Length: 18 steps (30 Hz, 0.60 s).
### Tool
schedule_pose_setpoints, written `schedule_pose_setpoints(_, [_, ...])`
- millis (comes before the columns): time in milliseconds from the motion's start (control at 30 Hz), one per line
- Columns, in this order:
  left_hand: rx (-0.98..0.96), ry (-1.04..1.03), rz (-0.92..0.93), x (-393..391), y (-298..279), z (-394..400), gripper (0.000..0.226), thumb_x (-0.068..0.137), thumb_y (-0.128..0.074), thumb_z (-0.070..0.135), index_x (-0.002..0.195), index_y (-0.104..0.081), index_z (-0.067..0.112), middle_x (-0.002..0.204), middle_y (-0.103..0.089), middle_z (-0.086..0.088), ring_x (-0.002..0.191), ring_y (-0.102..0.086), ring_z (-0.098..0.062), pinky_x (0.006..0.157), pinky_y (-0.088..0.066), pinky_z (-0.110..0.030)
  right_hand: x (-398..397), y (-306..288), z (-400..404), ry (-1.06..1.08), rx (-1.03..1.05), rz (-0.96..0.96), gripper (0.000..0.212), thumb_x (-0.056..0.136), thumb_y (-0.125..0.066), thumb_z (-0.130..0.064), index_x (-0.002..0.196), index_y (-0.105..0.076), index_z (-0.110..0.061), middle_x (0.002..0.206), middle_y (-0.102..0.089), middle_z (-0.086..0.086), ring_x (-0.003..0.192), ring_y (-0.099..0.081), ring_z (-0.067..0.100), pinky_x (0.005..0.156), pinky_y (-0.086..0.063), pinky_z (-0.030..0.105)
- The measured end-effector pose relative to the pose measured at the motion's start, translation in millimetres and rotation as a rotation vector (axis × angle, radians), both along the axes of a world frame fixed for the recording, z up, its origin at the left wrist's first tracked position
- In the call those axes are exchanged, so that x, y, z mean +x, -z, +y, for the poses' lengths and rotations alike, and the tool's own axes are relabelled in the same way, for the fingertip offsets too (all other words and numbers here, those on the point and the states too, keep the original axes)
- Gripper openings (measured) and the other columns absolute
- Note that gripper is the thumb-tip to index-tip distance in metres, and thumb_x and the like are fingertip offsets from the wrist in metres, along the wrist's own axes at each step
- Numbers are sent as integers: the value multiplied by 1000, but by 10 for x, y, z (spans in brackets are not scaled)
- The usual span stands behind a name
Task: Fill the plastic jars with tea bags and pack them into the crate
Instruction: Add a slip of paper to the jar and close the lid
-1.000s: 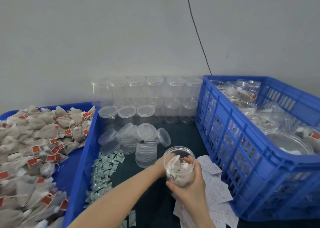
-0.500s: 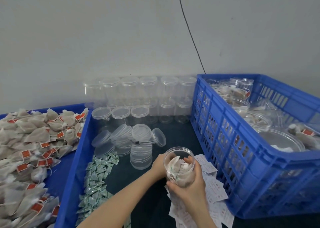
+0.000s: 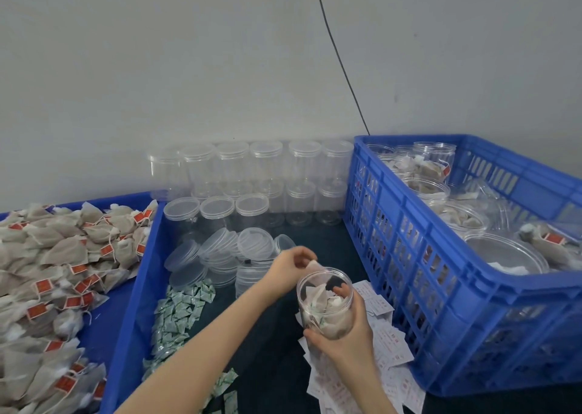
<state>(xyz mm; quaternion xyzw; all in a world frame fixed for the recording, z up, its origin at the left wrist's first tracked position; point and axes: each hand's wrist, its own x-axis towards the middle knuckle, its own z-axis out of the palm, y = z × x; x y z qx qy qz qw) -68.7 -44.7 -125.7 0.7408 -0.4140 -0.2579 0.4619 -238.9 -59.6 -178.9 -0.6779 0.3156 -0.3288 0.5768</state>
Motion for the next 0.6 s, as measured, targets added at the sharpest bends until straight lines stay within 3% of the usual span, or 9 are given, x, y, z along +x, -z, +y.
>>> schedule_pose_setpoints(133, [-136,-23,52,111,-366,-8,21,84,-68,3,89,-62,23,80,-70,9,76,-67,-6,64,-52,-17,10,35,-4,3,16,0,100,36,-87,-41,129,-49,-36,123,-61,-18,116,-57,1,95,-45,19])
schedule_pose_setpoints(233, [-152,49,67,74,-576,47,18,86,-67,7,87,-64,24,80,-72,14,78,-69,1,61,-50,-13,16,42,-5,5,23,1,102,35,-85,-43,130,-49,-37,124,-60,-17,116,-57,2,96,-46,20])
schedule_pose_setpoints(400, [-35,263,-76,-76,-721,240,17,91,-62,15,88,-67,31,87,-72,6,84,-68,-2,71,-54,-18,33,19,-7,-17,25,-9,101,41,-88,-37,133,-47,-36,124,-62,-11,116,-59,8,102,-49,35])
schedule_pose_setpoints(500, [54,361,-179,-175,-705,321,17,89,-62,14,91,-67,29,94,-72,1,89,-68,-10,80,-57,-26,65,6,7,-31,16,-16,98,45,-89,-32,132,-45,-42,123,-62,-16,113,-59,2,92,-49,21])
schedule_pose_setpoints(600, [111,379,-453,-252,-660,355,16,86,-62,14,99,-68,23,94,-70,4,84,-63,-9,79,-54,-28,92,6,16,-14,-2,-12,94,40,-85,-39,126,-46,-45,117,-64,-18,106,-61,-4,82,-50,14])
